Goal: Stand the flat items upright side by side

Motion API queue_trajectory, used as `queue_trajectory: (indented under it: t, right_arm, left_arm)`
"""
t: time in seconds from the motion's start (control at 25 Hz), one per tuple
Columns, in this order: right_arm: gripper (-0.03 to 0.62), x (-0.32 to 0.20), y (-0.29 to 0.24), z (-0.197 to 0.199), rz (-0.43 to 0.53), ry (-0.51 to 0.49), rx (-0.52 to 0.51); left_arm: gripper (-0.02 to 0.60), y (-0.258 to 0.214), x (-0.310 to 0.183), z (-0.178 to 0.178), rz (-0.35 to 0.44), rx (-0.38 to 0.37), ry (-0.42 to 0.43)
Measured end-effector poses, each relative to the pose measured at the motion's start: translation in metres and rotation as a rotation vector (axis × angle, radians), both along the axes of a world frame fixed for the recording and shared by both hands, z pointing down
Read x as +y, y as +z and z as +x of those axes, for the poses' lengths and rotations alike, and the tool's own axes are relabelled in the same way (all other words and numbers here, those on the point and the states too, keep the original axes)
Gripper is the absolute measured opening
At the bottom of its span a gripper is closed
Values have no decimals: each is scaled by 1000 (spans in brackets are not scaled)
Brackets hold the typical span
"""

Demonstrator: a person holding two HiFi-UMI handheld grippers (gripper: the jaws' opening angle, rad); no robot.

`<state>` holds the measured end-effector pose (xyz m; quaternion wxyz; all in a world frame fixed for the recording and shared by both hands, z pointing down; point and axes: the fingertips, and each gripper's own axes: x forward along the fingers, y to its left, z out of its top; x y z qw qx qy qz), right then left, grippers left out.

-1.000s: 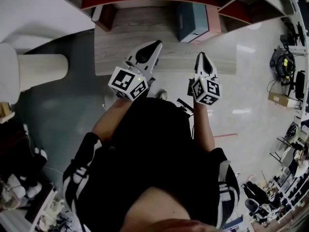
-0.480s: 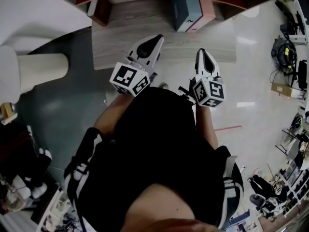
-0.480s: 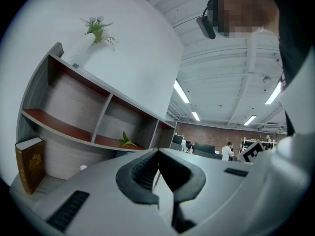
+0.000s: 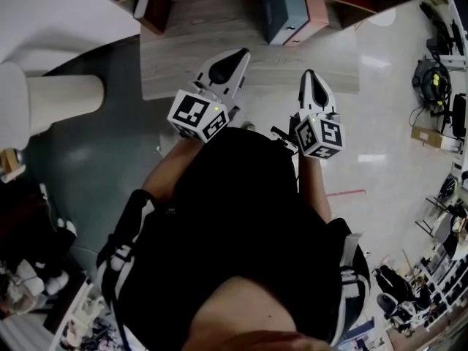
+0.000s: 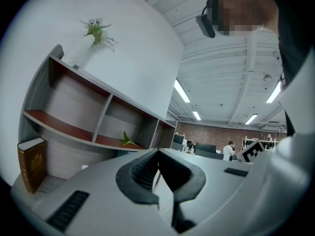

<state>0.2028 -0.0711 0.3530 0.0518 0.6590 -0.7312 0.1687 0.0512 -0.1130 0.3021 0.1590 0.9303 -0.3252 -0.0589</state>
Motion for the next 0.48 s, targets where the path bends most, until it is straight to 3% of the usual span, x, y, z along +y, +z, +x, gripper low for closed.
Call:
queue_trajectory:
  t: [0.48]
  right_arm:
    - [25, -10, 3, -3, 0, -1, -14]
  left_arm:
    - [21, 0, -6, -2, 9, -1, 2]
